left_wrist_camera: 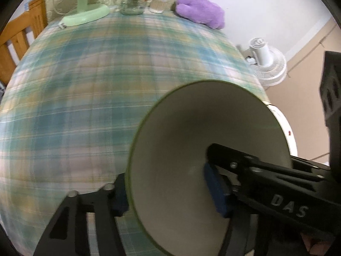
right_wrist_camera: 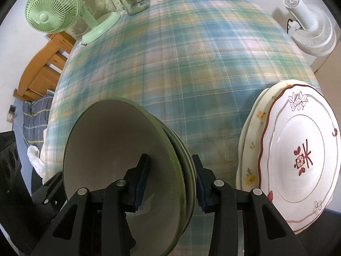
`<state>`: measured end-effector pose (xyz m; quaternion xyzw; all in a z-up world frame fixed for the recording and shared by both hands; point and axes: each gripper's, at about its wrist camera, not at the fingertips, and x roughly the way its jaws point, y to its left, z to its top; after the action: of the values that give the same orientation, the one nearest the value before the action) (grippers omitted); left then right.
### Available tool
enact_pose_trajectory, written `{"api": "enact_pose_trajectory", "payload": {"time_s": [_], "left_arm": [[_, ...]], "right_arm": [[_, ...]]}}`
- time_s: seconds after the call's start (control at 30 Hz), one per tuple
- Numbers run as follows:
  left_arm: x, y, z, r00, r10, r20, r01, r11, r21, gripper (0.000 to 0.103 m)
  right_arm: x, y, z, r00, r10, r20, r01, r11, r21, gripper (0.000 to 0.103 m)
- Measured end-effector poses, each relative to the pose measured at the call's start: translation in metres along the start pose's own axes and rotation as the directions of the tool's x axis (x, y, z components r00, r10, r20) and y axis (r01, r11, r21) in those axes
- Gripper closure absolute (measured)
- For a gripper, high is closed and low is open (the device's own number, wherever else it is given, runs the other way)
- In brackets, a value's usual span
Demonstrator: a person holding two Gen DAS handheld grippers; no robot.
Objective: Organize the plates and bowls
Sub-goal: 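Lift the nested bowls with both grippers and carry them over the plate stack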
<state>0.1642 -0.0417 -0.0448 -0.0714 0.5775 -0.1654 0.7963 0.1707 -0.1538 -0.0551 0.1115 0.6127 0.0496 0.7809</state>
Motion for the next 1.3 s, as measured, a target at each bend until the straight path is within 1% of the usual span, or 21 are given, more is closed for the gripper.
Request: {"api": "enact_pose_trajectory", "payload": {"time_s": [0.17, 0.33, 0.57, 0.83, 1.1, 1.3], "left_arm": [[-0.003, 0.003, -0.001, 1.000, -0.017, -0.004, 0.017, 1.000, -0.005, 0.044], [-0.009, 0.005, -0.003, 1.000, -0.015, -0.002, 0.015, 1.000, -0.004, 0.044], [-0.031, 0.011, -0.002, 0.999, -0.024, 0.021, 0.024, 1.000, 0.003, 0.044], [-0.054, 0.012, -0.002, 1.000, -0.020, 0.023, 0.020, 1.000, 0.009, 0.044], [-0.065, 0.007, -0.004, 0.998, 0.005, 0.063, -0.006, 1.000, 0.022, 0.044], [-0.061, -0.003, -0.003, 0.996, 0.026, 0.084, -0.026, 1.000, 0.001, 0.044]], "right_arm": [[-0.002, 0.002, -0.002, 1.000, -0.009, 0.010, 0.009, 1.000, 0.013, 0.060], [-0.008, 0.006, -0.006, 1.000, -0.003, 0.023, 0.002, 1.000, 0.022, 0.060], [-0.024, 0.022, -0.008, 0.998, -0.011, 0.056, 0.010, 1.000, 0.016, 0.060], [-0.047, 0.037, -0.014, 0.996, -0.002, 0.088, 0.000, 1.000, 0.025, 0.060], [-0.057, 0.040, -0.016, 0.992, 0.021, 0.124, -0.023, 1.000, 0.011, 0.060], [-0.058, 0.032, -0.013, 0.989, 0.046, 0.139, -0.044, 0.999, -0.017, 0.060]]}}
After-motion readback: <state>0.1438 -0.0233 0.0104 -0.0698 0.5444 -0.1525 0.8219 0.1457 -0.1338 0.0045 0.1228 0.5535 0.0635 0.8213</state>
